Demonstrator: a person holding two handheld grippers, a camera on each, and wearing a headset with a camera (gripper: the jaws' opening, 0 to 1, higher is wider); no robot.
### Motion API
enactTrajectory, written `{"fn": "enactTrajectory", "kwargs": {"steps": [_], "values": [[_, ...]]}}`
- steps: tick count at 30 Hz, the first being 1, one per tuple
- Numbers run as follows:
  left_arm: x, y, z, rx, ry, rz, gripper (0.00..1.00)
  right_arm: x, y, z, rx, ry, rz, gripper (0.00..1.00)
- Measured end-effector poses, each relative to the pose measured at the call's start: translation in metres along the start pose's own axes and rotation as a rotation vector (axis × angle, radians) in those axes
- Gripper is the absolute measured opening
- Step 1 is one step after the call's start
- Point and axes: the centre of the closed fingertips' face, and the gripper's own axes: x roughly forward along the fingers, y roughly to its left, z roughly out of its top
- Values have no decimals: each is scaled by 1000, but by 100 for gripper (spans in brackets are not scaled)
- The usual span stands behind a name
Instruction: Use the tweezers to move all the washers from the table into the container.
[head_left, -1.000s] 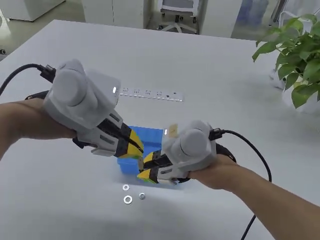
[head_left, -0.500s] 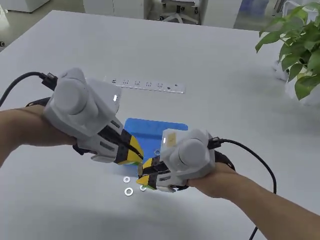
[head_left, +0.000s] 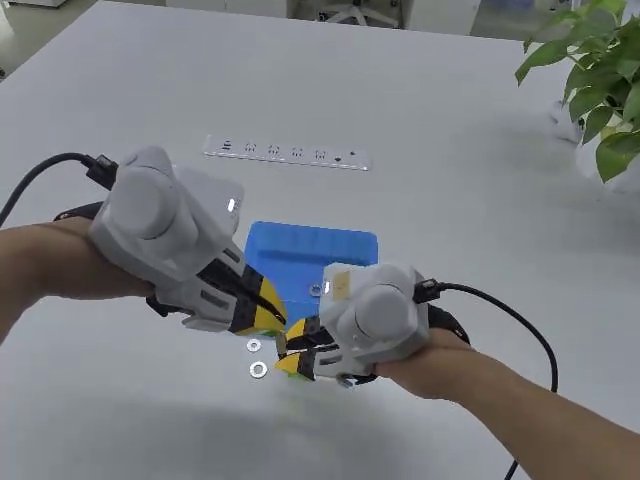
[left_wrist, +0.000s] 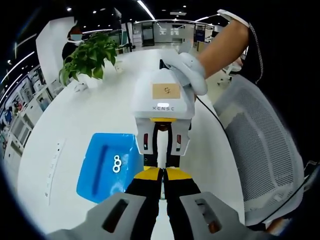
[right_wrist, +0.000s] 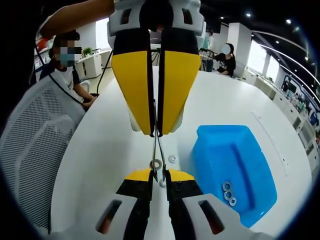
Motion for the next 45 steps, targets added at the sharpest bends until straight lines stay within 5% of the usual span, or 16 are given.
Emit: {"fn": "enactTrajectory", "kwargs": {"steps": [45], "values": [[11,8,-1,-26,-16,-6,5,-1,-4,-7,46,12,-5,10]]}}
